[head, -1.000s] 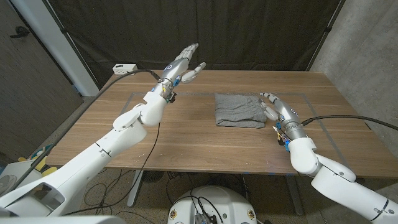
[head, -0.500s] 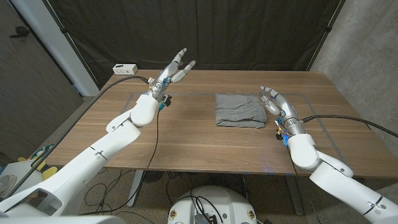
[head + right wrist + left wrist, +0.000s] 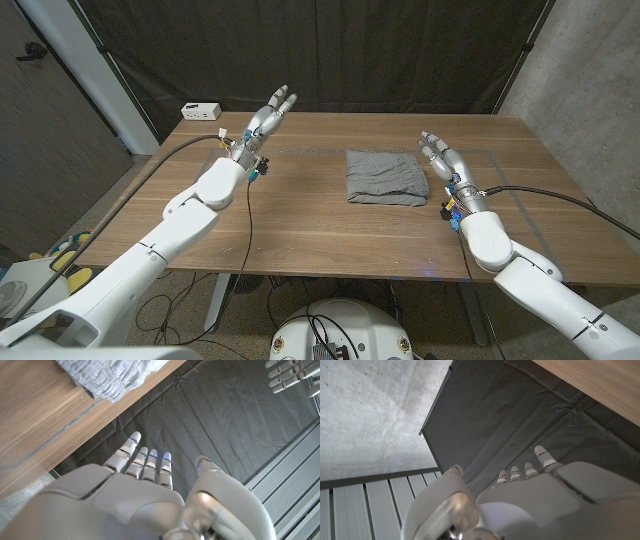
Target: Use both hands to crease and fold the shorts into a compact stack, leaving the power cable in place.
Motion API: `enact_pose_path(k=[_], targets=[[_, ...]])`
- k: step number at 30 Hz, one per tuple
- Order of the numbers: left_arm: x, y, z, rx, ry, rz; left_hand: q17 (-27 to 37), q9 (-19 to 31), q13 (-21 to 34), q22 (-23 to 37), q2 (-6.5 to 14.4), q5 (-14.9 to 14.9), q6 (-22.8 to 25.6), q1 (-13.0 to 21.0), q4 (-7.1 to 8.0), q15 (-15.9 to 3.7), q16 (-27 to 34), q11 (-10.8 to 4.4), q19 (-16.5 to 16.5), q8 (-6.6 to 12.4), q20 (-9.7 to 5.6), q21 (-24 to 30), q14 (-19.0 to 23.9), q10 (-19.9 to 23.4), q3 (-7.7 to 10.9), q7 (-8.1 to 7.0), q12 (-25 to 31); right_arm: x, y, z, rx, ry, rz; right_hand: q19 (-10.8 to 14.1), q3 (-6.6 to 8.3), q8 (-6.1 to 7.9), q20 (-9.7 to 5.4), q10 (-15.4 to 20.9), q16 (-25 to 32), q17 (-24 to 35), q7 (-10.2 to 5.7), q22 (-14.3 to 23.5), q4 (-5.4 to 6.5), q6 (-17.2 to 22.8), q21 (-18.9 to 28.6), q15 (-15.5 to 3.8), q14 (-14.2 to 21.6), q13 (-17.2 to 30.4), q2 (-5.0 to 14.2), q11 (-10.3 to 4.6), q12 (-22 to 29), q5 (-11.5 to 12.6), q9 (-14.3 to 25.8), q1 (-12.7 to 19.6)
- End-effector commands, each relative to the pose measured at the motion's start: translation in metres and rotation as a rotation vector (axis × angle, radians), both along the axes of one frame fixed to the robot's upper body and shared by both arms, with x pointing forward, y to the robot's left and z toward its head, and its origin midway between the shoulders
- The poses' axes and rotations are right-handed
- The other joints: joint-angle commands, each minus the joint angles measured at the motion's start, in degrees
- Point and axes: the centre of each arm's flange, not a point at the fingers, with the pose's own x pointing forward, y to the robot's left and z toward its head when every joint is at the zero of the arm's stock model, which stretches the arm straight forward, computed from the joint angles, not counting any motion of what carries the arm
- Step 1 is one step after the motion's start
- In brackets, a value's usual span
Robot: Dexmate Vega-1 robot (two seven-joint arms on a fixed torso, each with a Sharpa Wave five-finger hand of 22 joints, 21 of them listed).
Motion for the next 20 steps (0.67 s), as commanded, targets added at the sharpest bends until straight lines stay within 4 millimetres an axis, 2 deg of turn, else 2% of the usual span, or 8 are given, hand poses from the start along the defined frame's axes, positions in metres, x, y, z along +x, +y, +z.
enact_pose_path(k=[1, 5, 8, 14, 16, 17, 20], targets=[[0.013, 0.017, -0.010, -0.145, 0.056, -0.118, 0.11, 0.08, 0.18, 0.13, 2.21, 0.73, -1.06, -1.43, 0.23, -0.37, 0.34, 0.14, -1.17, 0.27, -0.07, -0.31, -1.89, -2.57, -0.25, 0.24, 0.46, 0.006, -0.007, 0.002, 0.128, -0.012, 0.060, 0.18, -0.81, 0.53, 0.61, 0.22, -0.02, -0.05, 0.77, 0.19, 0.13, 0.07, -0.17, 0.36, -0.10, 0.01, -0.61, 0.44, 0.50, 0.26, 0.21, -1.22], [0.017, 0.019, -0.012, -0.177, 0.081, -0.153, 0.09, 0.07, 0.17, 0.14, 1.84, 1.19, -1.50, -3.07, 0.22, -0.71, 0.22, -0.09, -1.96, 0.06, -0.64, -0.71, -2.47, -3.04, -0.54, 0.39, 0.37, 0.008, -0.011, -0.001, 0.164, -0.014, 0.088, 0.30, -1.30, 0.60, 0.73, 0.40, 0.00, -0.17, 1.34, 0.18, 0.19, 0.00, -0.17, 0.59, 0.11, 0.01, -1.07, 0.92, 0.61, 0.42, 0.19, -1.84], [0.020, 0.021, -0.016, -0.183, 0.101, -0.178, 0.07, 0.06, 0.17, 0.15, 1.31, 1.43, -1.65, -4.28, 0.13, -0.77, 0.22, -0.17, -2.24, 0.02, -0.87, -0.89, -2.68, -3.23, -1.00, 0.19, 0.37, 0.007, -0.017, -0.008, 0.170, 0.026, 0.023, 0.56, -1.45, 0.64, 0.71, 0.39, -0.02, -0.25, 1.46, 0.17, 0.13, 0.00, -0.10, 0.70, 0.19, 0.00, -1.26, 0.91, 0.62, 0.50, 0.18, -2.00], [0.028, 0.027, -0.022, -0.197, 0.148, -0.230, 0.02, 0.05, 0.16, 0.13, 0.57, 1.67, -1.87, -5.73, -0.05, -0.78, 0.20, -0.08, -2.52, -0.05, -1.04, -1.11, -2.95, -3.51, -1.73, 0.31, 0.37, -0.008, -0.015, -0.019, 0.177, 0.058, -0.082, 0.70, -1.85, 0.95, 0.73, 0.99, -0.02, -0.44, 1.84, 0.15, -0.02, 0.62, -0.13, 1.04, 0.53, 0.00, -1.74, 1.34, 0.87, 0.76, 0.15, -2.44], [0.033, 0.029, -0.024, -0.212, 0.163, -0.250, -0.01, 0.04, 0.16, 0.11, -0.11, 1.73, -1.99, -6.44, -0.22, -0.77, 0.17, -0.27, -2.59, -0.06, -1.40, -1.21, -3.12, -3.67, -2.26, 0.21, 0.36, -0.012, -0.012, -0.021, 0.201, 0.029, -0.044, 0.75, -1.93, 0.97, 0.72, 1.06, -0.03, -0.48, 1.98, 0.15, -0.06, 0.68, -0.13, 1.10, 0.59, 0.00, -1.82, 1.44, 0.89, 0.83, 0.14, -2.55], [0.035, 0.030, -0.024, -0.222, 0.166, -0.257, -0.07, 0.02, 0.16, 0.05, -1.54, 1.83, -2.25, -7.87, -0.55, -0.73, 0.13, 0.08, -3.06, -0.09, -1.42, -1.57, -3.48, -4.11, -3.47, 0.45, 0.32, -0.015, -0.010, -0.021, 0.204, 0.021, -0.061, 0.77, -1.94, 0.99, 0.70, 1.10, -0.03, -0.49, 2.01, 0.15, -0.07, 0.72, -0.13, 1.12, 0.60, 0.00, -1.83, 1.43, 0.91, 0.84, 0.14, -2.56], [0.037, 0.032, -0.027, -0.252, 0.165, -0.258, -0.12, 0.00, 0.17, -0.01, -2.46, 1.95, -2.70, -8.91, -0.78, -0.26, 0.02, 0.39, -3.68, -0.19, -1.46, -1.97, -4.00, -4.55, -4.37, 0.81, 0.27, -0.019, -0.010, -0.014, 0.195, 0.008, -0.056, 0.81, -1.99, 1.01, 0.72, 1.08, -0.06, -0.54, 1.95, 0.15, -0.11, 0.75, -0.13, 1.09, 0.64, 0.00, -1.86, 1.37, 0.89, 0.92, 0.13, -2.63]])
